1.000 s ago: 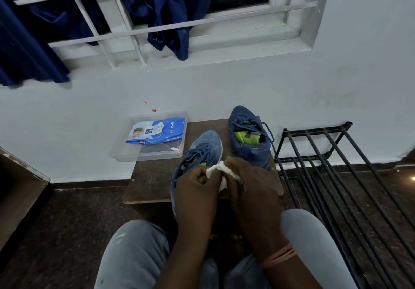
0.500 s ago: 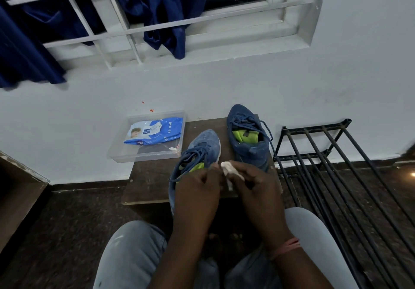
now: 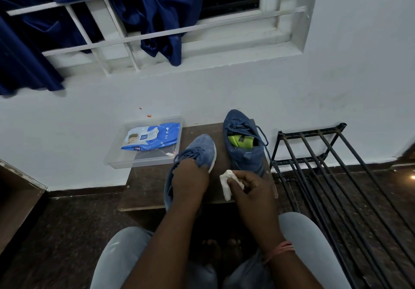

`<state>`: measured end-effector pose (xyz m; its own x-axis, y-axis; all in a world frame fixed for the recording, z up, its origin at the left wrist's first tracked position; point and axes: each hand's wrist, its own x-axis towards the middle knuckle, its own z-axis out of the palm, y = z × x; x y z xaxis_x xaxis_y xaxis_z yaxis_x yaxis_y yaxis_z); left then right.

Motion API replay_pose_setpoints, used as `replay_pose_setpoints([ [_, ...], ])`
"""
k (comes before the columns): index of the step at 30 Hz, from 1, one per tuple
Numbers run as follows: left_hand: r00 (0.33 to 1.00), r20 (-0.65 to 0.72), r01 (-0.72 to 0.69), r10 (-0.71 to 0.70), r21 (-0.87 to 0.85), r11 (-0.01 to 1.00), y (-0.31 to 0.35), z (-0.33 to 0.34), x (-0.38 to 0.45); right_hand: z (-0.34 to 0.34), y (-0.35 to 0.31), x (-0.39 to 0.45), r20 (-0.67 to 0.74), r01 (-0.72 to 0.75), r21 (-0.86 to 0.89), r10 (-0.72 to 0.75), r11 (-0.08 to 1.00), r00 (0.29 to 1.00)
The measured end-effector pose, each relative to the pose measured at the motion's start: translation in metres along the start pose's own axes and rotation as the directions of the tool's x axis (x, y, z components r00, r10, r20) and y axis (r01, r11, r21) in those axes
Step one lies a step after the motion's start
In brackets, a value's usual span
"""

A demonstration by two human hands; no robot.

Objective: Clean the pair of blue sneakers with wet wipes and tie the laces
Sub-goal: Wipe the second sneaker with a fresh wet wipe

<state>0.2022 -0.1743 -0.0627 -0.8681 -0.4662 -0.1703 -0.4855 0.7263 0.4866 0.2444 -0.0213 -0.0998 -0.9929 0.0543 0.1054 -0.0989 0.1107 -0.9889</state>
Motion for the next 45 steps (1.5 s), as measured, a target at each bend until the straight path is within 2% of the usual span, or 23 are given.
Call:
replay_pose_setpoints([
  [2, 1.000, -0.009, -0.009, 0.008, -0.122, 0.992, -0.005, -0.018, -0.005, 0.000, -0.002, -0.001, 0.004, 0.010, 0.022, -0.010, 1.000, 1.000],
  [3, 1.000, -0.009, 0.009, -0.011, -0.235, 0.972, -0.010, -0.028, -0.010, 0.000, -0.003, -0.002, 0.002, 0.012, 0.033, -0.012, 0.999, 1.000],
  [4, 0.998, 0.038, 0.069, -0.058, -0.423, 0.904, -0.015, -0.037, -0.018, 0.000, -0.005, -0.002, -0.002, 0.011, 0.053, -0.011, 0.999, 1.000],
  [6, 0.973, 0.212, 0.225, -0.093, -0.764, 0.604, -0.023, -0.054, -0.033, 0.000, -0.009, -0.002, -0.014, 0.019, 0.091, -0.018, 0.996, 1.000],
  [8, 0.933, 0.352, 0.356, -0.072, -0.878, 0.320, -0.039, -0.058, -0.042, 0.002, -0.015, -0.005, -0.013, 0.043, 0.117, -0.042, 0.992, 0.999],
  [10, 0.906, 0.419, 0.422, -0.058, -0.884, 0.203, -0.046, -0.058, -0.050, 0.003, -0.023, -0.010, -0.009, 0.080, 0.146, -0.080, 0.986, 0.997],
  [11, 0.905, 0.423, 0.424, -0.047, -0.885, 0.190, -0.047, -0.056, -0.055, 0.004, -0.027, -0.012, -0.009, 0.092, 0.163, -0.092, 0.982, 0.996],
  [16, 0.957, 0.290, 0.277, -0.003, -0.910, 0.307, -0.052, -0.044, -0.072, 0.008, -0.036, -0.020, -0.019, 0.140, 0.178, -0.139, 0.974, 0.990],
  [18, 0.967, 0.255, 0.235, 0.021, -0.919, 0.316, -0.052, -0.040, -0.079, 0.009, -0.042, -0.023, -0.051, 0.146, 0.173, -0.139, 0.974, 0.989],
  [22, 0.990, 0.115, 0.081, 0.075, -0.932, 0.353, -0.049, -0.032, -0.089, 0.005, -0.054, -0.022, -0.136, 0.264, -0.002, -0.262, 0.965, 0.956],
  [25, 0.991, 0.025, -0.050, 0.135, -0.850, 0.525, -0.048, -0.034, -0.090, 0.000, -0.053, -0.016, -0.181, 0.308, -0.202, -0.345, 0.930, 0.921],
  [28, 0.981, 0.028, -0.128, 0.191, -0.648, 0.751, -0.057, -0.033, -0.087, 0.005, -0.045, -0.020, -0.135, 0.321, -0.291, -0.371, 0.901, 0.919],
  [29, 0.977, 0.031, -0.154, 0.212, -0.585, 0.796, -0.059, -0.031, -0.088, 0.009, -0.042, -0.021, -0.107, 0.326, -0.308, -0.373, 0.894, 0.922],
  [34, 0.966, 0.047, -0.185, 0.255, -0.565, 0.804, -0.066, -0.018, -0.093, 0.029, -0.022, -0.006, 0.015, 0.338, -0.424, -0.366, 0.841, 0.930],
  [36, 0.970, 0.086, -0.134, 0.226, -0.586, 0.799, -0.068, -0.015, -0.085, 0.037, -0.011, -0.003, 0.041, 0.333, -0.484, -0.359, 0.809, 0.933],
  [40, 0.973, 0.171, 0.002, 0.154, -0.677, 0.736, -0.066, -0.005, -0.078, 0.041, 0.002, -0.009, 0.154, 0.350, -0.458, -0.314, 0.817, 0.937],
  [42, 0.974, 0.173, -0.013, 0.148, -0.607, 0.794, -0.063, 0.002, -0.074, 0.038, 0.004, -0.013, 0.235, 0.327, -0.488, -0.239, 0.809, 0.942],
  [45, 0.978, 0.096, -0.136, 0.187, -0.395, 0.909, -0.049, 0.002, -0.071, 0.029, 0.001, -0.014, 0.298, 0.282, -0.523, -0.137, 0.805, 0.945],
])
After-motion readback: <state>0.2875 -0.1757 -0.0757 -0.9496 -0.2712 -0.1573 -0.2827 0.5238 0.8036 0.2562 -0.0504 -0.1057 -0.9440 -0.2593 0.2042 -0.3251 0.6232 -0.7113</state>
